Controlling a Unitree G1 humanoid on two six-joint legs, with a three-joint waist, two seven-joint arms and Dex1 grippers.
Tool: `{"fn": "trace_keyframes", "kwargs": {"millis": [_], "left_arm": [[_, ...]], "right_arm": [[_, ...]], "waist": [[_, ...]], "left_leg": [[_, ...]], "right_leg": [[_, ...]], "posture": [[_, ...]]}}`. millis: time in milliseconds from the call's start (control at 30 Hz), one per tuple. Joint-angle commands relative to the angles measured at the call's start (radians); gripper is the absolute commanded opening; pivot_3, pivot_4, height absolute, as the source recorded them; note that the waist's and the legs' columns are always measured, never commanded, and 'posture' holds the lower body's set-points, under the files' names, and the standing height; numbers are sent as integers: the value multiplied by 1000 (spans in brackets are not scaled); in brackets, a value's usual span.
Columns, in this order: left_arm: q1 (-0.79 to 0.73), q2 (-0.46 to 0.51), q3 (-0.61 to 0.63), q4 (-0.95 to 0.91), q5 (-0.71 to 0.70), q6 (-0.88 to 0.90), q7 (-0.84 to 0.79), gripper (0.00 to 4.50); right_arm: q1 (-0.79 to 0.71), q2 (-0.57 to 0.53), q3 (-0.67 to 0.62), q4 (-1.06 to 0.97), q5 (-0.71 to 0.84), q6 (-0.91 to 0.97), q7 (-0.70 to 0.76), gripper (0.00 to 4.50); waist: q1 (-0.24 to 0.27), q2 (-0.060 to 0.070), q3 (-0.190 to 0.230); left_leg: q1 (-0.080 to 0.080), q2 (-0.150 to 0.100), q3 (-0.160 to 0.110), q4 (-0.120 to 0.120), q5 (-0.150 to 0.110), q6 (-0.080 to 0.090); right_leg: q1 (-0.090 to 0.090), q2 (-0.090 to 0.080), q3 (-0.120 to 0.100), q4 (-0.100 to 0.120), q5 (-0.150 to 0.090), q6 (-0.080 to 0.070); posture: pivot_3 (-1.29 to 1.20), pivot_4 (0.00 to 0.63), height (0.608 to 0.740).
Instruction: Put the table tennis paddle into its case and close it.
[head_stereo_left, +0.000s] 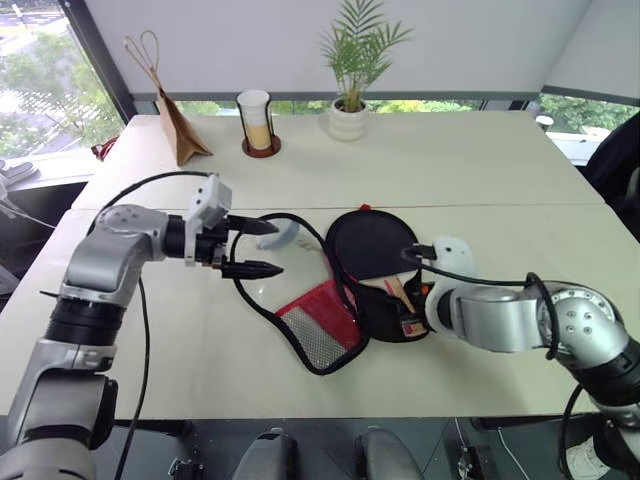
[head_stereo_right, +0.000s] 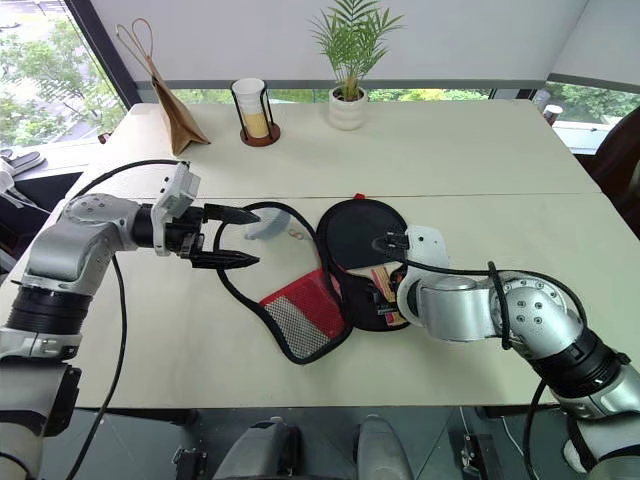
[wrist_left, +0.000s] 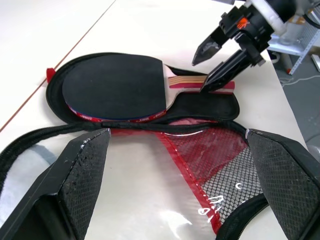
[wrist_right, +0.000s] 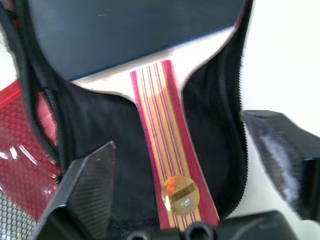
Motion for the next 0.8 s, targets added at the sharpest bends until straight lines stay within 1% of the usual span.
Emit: {"fn": "trace_keyframes", "kwargs": {"millis": [33, 100, 133, 233, 367, 467, 533, 600, 633, 800], "left_arm": [[7, 14, 20, -32, -16, 0, -2, 4500], [15, 23, 23, -31, -14, 1, -4, 4500], [20, 28, 24, -30, -13, -1, -7, 4500], [34, 49, 32, -17, -8, -7, -11, 4500], [62, 82, 48, 8, -7, -6, -5, 4500], [79, 100, 63, 37, -7, -7, -3, 4500], [84, 109, 73, 62, -7, -6, -1, 4500], [93, 119, 78, 74, -5, 2, 4, 4500], [93, 127, 84, 92, -3, 1, 0, 4500], [80, 150, 116, 198, -15, 20, -10, 4500]], "right_arm": [[-82, -98, -92, -56, -29, 81, 170, 4425], [-87, -150, -169, -86, -121, 103, 350, 4425], [-77, -176, -208, -105, -180, 113, 471, 4425], [-18, -239, -313, -121, -306, 120, 760, 4425], [100, -329, -429, -130, -573, 29, 1196, 4425], [199, -340, -483, -141, -722, -63, 1434, 4425], [249, -341, -497, -141, -813, -107, 1531, 4425], [302, -324, -537, -127, -862, -155, 1647, 4425], [309, -314, -540, -129, -881, -170, 1682, 4425], [286, -265, -511, -150, -949, -188, 1754, 4425]], "waist": [[1, 0, 0], [2, 0, 0], [3, 0, 0], [5, 0, 0], [9, 0, 0], [19, 0, 0], [24, 0, 0], [26, 0, 0], [26, 0, 0], [27, 0, 0]], "left_leg": [[0, 0, 0, 0, 0, 0], [0, 0, 0, 0, 0, 0], [0, 0, 0, -1, -1, 1], [0, 1, 0, -1, -4, 6], [0, 0, 0, 0, -6, 10], [0, 0, 0, 0, -6, 11], [0, 0, 0, 0, -6, 11], [0, 0, 1, 0, -6, 11], [0, 0, 1, 1, -6, 11], [0, 0, 1, 1, -6, 10]], "right_leg": [[0, 0, 0, 0, 0, 0], [1, 0, 0, -2, 0, 0], [1, 1, 0, -3, 0, 0], [2, 1, -1, -6, 0, 0], [3, 0, 0, -7, 0, 0], [3, 1, 0, -7, 0, 0], [3, 1, 0, -7, 0, 0], [3, 1, 0, -7, 0, 0], [3, 1, 0, -7, 0, 0], [3, 0, 0, -7, 0, 0]], "posture": [[0, 150, 740], [0, 150, 740], [0, 150, 740], [0, 150, 740], [0, 150, 740], [0, 150, 740], [0, 150, 740], [0, 150, 740], [0, 150, 740], [0, 150, 740]]}}
